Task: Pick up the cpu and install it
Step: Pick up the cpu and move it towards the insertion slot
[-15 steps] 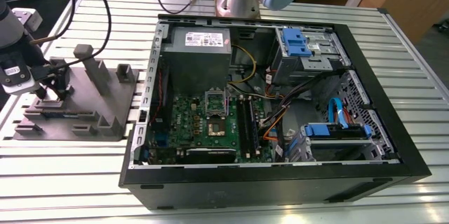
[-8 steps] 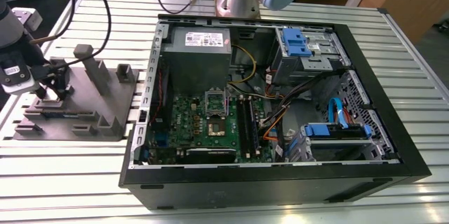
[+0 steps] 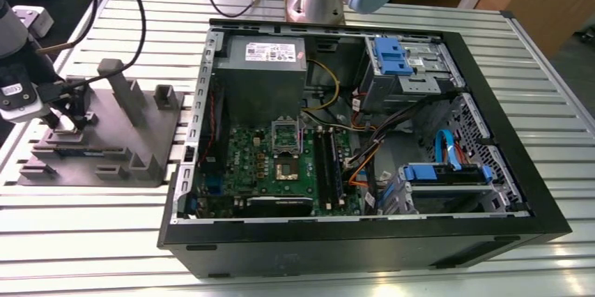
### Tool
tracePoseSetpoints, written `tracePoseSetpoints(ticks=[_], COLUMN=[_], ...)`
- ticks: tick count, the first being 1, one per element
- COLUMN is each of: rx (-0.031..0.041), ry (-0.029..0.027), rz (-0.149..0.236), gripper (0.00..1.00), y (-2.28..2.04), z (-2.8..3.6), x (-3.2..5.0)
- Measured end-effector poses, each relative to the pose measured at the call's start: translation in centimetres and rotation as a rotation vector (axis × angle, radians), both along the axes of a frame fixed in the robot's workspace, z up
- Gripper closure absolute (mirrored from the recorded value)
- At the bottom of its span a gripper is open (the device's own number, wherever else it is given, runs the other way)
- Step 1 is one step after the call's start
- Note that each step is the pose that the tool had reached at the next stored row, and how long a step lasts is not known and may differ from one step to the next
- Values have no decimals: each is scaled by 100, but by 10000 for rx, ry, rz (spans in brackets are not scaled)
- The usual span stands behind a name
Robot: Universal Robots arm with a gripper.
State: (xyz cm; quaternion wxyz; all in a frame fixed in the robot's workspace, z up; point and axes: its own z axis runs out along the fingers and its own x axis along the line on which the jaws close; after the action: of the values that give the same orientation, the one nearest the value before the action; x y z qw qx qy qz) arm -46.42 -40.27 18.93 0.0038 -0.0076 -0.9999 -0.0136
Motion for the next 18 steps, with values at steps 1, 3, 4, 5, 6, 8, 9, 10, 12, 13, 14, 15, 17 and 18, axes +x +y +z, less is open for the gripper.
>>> tracePoseSetpoints(ticks=[1, 3, 4, 5, 6, 8, 9, 10, 12, 13, 14, 15, 17, 18], rx=[0, -1, -1, -1, -1, -10, -9, -10, -10, -10, -10, -10, -10, -10], ry=[0, 3, 2, 2, 3, 3, 2, 3, 3, 2, 2, 3, 3, 3], rz=[0, 0, 0, 0, 0, 0, 0, 0, 0, -1, 0, 0, 0, 0], gripper=[53, 53, 53, 53, 53, 53, 53, 53, 53, 53, 53, 53, 53, 53], y=[0, 0, 0, 0, 0, 0, 0, 0, 0, 0, 0, 0, 0, 0], z=[1, 4, 4, 4, 32, 43, 44, 47, 50, 51, 52, 53, 59, 60], x=[0, -1, 0, -1, -1, 0, 0, -1, 0, -1, -1, -1, -1, -1])
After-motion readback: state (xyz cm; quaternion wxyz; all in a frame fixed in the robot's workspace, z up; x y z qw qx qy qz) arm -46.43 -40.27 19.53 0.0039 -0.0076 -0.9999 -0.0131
